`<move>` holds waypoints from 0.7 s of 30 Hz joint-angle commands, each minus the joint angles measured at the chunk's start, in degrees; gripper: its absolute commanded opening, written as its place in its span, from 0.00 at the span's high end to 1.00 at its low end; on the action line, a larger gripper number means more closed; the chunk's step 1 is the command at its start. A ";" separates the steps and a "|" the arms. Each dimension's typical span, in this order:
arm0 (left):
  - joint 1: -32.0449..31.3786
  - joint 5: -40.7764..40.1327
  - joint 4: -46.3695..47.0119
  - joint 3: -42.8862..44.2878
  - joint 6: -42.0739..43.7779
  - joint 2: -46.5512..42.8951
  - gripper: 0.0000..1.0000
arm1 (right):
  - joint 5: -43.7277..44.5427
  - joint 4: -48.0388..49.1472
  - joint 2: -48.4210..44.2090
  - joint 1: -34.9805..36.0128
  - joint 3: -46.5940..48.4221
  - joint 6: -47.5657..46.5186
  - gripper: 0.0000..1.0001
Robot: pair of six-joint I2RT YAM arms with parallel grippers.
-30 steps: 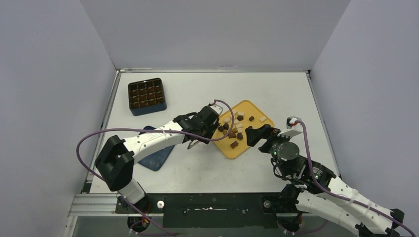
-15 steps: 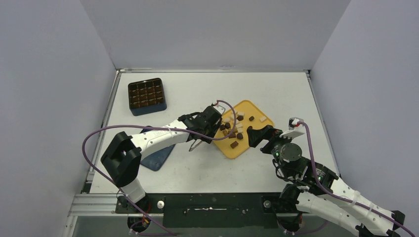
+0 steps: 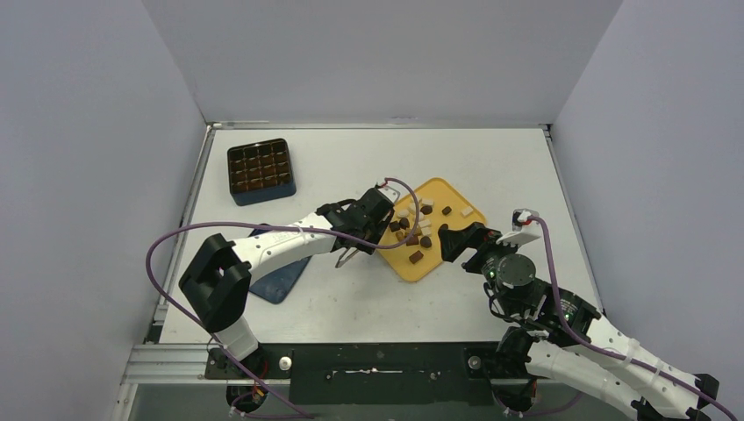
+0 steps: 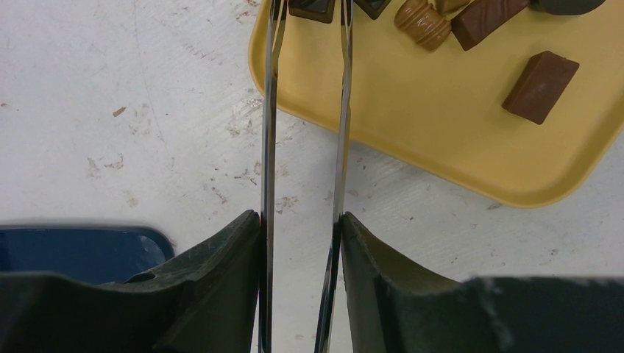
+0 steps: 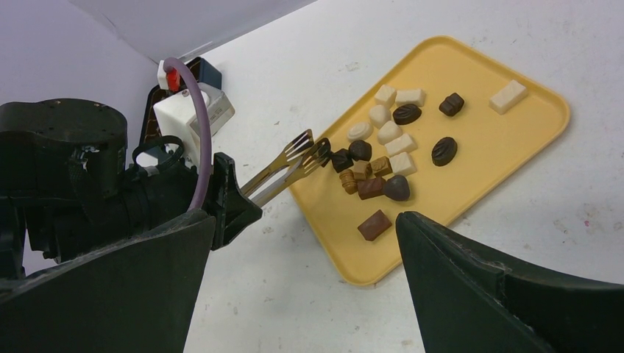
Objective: Pack the chocolate
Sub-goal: Pick up the fake chocolate from the plate.
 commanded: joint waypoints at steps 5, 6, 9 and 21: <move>-0.06 -1.66 0.01 3.36 -0.23 0.12 0.60 | 0.52 1.49 0.62 0.34 0.08 0.55 0.00; 0.00 -1.57 0.13 3.36 -0.22 0.16 0.60 | 0.52 1.54 0.63 0.34 0.07 0.56 0.00; -0.07 -1.12 0.47 3.33 -0.15 0.15 0.60 | 0.35 1.64 0.80 0.33 0.20 0.56 0.00; 0.00 -0.84 -0.57 3.48 -0.21 -1.87 0.71 | 0.34 1.74 0.89 0.37 -0.02 0.64 0.00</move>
